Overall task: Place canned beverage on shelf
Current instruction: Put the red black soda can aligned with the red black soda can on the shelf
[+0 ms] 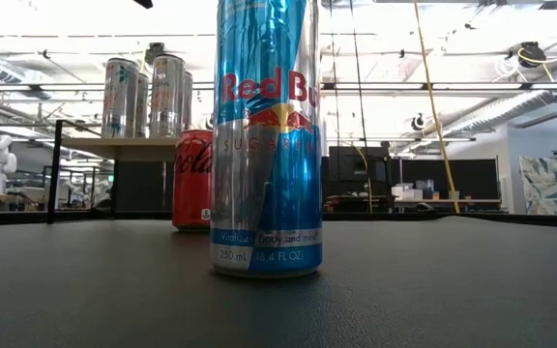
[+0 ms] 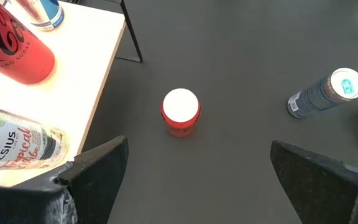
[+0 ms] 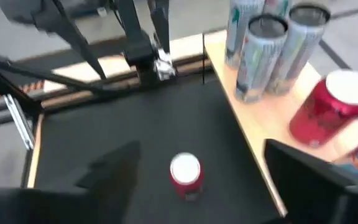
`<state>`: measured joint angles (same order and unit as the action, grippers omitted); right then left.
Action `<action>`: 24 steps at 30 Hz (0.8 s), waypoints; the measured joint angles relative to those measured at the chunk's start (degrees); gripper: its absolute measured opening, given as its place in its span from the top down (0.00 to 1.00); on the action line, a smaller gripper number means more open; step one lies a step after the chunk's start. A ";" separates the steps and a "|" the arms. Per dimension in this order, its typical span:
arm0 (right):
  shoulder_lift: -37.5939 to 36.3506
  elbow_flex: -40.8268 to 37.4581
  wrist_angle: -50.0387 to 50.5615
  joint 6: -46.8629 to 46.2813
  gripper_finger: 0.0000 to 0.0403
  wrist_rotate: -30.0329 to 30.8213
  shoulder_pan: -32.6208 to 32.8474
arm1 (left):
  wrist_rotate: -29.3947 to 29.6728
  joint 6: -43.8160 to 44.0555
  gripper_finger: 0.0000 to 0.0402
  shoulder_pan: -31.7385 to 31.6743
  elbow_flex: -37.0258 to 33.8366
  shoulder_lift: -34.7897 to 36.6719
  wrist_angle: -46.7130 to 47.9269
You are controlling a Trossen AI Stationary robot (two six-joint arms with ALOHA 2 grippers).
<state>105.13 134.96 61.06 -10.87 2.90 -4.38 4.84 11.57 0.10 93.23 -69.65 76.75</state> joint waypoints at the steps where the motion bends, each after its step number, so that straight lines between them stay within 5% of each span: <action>1: 0.38 0.00 0.65 -0.02 0.12 0.02 0.02 | 0.00 0.00 0.03 -0.02 0.00 0.00 0.02; 4: 1.02 0.04 2.12 -0.36 0.03 -0.73 0.02 | 0.00 0.00 0.03 0.00 0.00 0.00 0.02; 16: 5.31 0.02 0.39 1.41 0.05 -1.51 1.18 | 0.00 0.00 0.03 -0.01 0.00 0.00 0.02; 24: 10.22 0.02 1.42 13.49 0.06 -1.60 1.24 | 0.00 0.00 0.03 -0.01 0.00 0.00 0.02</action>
<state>115.35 134.98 62.48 2.61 1.30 -3.14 4.84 11.57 0.09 93.23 -69.65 76.77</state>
